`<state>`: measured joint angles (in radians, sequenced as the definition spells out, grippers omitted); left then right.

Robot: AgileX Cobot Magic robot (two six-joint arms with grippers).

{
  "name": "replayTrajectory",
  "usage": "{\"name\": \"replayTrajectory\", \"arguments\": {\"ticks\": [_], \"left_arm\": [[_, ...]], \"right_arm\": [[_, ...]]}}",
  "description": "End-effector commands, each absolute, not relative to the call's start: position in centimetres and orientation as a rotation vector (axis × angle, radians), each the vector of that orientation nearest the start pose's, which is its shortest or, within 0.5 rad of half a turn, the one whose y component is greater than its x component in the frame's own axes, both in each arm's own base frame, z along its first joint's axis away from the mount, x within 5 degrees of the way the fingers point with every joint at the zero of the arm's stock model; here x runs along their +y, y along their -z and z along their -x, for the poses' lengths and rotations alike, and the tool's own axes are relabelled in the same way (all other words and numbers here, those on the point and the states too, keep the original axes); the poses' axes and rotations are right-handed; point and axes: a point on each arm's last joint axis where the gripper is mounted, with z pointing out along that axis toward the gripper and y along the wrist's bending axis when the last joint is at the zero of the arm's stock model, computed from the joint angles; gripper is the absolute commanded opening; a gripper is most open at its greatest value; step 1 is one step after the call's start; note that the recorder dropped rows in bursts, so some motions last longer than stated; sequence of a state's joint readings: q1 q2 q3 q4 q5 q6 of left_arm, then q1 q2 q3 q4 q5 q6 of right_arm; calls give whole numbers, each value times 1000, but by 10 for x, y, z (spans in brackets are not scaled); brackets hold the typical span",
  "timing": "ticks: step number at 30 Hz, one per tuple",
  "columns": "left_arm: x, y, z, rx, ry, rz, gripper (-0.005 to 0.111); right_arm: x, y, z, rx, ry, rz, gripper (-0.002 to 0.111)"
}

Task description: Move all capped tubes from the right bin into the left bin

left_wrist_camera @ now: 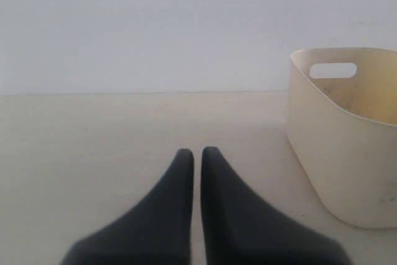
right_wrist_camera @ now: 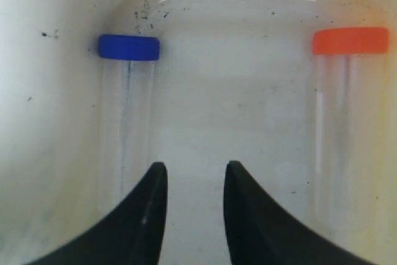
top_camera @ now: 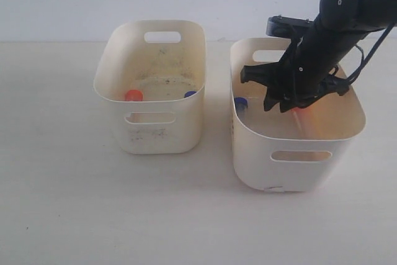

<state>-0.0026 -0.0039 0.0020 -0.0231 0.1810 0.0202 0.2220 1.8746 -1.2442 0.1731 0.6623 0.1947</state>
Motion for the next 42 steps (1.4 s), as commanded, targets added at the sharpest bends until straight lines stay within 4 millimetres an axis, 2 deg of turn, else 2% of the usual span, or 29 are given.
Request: {"name": "replayTrajectory", "arguments": {"ticks": [1,11,22,24,28,31,42], "left_arm": [[-1,-197,-56,1658,19,-3,4],[-1,-197,-56,1658,19,-3,4],[-1,-197,-56,1658,19,-3,4],[-1,-197,-56,1658,19,-3,4],[-1,-197,-56,1658,19,-3,4],[-1,-197,-56,1658,19,-3,4],[-1,-197,-56,1658,19,-3,4]], "right_arm": [[91,-184,-367,2815,-262,-117,33],[95,-185,-368,2798,-337,-183,33],[95,-184,-367,2819,-336,-173,33],[95,-184,-367,2819,-336,-173,37],[95,-184,-367,2819,-336,-173,59],[95,-184,-367,2819,-335,-170,68],[95,-184,-367,2820,-335,-170,69]]}}
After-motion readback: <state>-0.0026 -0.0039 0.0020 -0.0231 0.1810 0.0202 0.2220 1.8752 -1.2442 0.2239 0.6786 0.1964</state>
